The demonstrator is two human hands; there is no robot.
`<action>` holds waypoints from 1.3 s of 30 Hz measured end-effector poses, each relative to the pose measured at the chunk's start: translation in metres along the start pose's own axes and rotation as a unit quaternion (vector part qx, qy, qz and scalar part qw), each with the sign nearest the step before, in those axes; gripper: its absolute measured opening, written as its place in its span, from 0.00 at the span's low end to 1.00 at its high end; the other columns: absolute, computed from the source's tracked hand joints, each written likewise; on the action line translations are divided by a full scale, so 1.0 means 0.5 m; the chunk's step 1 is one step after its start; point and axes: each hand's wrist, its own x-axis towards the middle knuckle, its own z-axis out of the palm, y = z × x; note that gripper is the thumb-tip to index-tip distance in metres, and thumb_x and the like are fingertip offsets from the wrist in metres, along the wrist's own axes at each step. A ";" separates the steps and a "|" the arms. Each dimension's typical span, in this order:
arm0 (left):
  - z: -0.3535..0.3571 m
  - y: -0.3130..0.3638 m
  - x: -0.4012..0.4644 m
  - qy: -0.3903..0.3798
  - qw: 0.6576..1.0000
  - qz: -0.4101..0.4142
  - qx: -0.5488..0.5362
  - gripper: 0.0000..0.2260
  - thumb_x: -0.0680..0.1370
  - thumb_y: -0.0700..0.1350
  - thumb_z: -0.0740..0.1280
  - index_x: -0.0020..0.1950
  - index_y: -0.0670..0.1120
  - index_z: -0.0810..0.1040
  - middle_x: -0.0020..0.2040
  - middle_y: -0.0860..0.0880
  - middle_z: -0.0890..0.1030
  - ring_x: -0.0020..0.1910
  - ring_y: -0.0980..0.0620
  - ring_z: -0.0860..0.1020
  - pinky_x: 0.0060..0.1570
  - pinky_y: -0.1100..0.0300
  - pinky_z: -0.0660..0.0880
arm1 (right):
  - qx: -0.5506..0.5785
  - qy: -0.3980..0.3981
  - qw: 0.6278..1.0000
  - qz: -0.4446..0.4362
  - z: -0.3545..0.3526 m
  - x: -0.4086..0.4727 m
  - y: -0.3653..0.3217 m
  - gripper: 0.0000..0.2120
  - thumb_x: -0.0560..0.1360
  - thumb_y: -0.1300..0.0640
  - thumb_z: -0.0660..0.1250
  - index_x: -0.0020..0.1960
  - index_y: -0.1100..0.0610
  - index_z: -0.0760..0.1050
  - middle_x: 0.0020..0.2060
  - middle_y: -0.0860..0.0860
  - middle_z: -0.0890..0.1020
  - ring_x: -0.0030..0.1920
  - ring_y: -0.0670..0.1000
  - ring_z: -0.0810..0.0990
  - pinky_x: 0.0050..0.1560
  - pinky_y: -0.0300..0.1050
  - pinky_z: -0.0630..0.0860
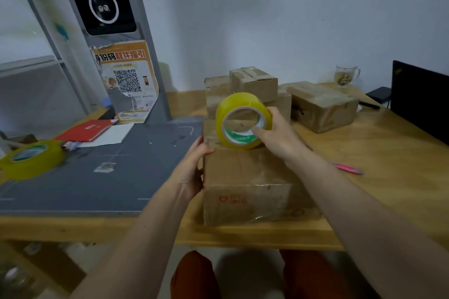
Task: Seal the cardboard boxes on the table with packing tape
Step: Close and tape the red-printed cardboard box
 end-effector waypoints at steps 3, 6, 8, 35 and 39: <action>-0.007 0.005 0.008 -0.006 0.995 0.015 0.103 0.36 0.65 0.48 0.70 0.74 0.57 0.70 0.68 0.47 0.77 0.68 0.41 0.73 0.70 0.42 0.68 | -0.035 -0.036 0.999 0.008 0.022 0.003 0.012 0.14 0.79 0.56 0.63 0.60 0.47 0.63 0.47 0.45 0.74 0.46 0.46 0.74 0.42 0.43 0.71; -0.002 0.022 0.019 -0.008 0.961 0.093 0.262 0.46 0.65 0.51 0.78 0.79 0.55 0.60 0.71 0.55 0.72 0.69 0.54 0.72 0.63 0.60 0.74 | -0.059 -0.044 0.997 0.022 0.033 0.007 0.020 0.10 0.79 0.55 0.63 0.58 0.50 0.64 0.45 0.45 0.73 0.47 0.48 0.74 0.39 0.42 0.68; 0.004 0.025 0.025 -0.029 0.933 0.156 0.321 0.49 0.65 0.50 0.82 0.80 0.54 0.57 0.68 0.60 0.72 0.64 0.65 0.72 0.53 0.76 0.71 | -0.061 -0.030 0.997 0.025 0.035 0.008 0.021 0.11 0.78 0.55 0.65 0.57 0.51 0.65 0.45 0.45 0.73 0.49 0.49 0.74 0.39 0.42 0.68; 0.016 0.051 0.044 -0.041 0.852 0.076 0.516 0.63 0.53 0.71 0.73 0.82 0.52 0.48 0.75 0.57 0.65 0.76 0.50 0.60 0.73 0.50 0.62 | -0.152 0.058 0.986 0.046 -0.103 0.032 0.061 0.04 0.78 0.59 0.63 0.51 0.55 0.68 0.40 0.49 0.72 0.41 0.53 0.72 0.39 0.49 0.69; 0.041 0.067 0.045 -0.021 0.793 0.068 0.605 0.65 0.52 0.76 0.69 0.82 0.53 0.45 0.79 0.54 0.61 0.80 0.43 0.52 0.76 0.43 0.55 | -0.095 0.041 0.992 0.070 -0.099 0.016 0.066 0.07 0.74 0.58 0.70 0.49 0.58 0.74 0.43 0.55 0.78 0.43 0.55 0.77 0.43 0.51 0.74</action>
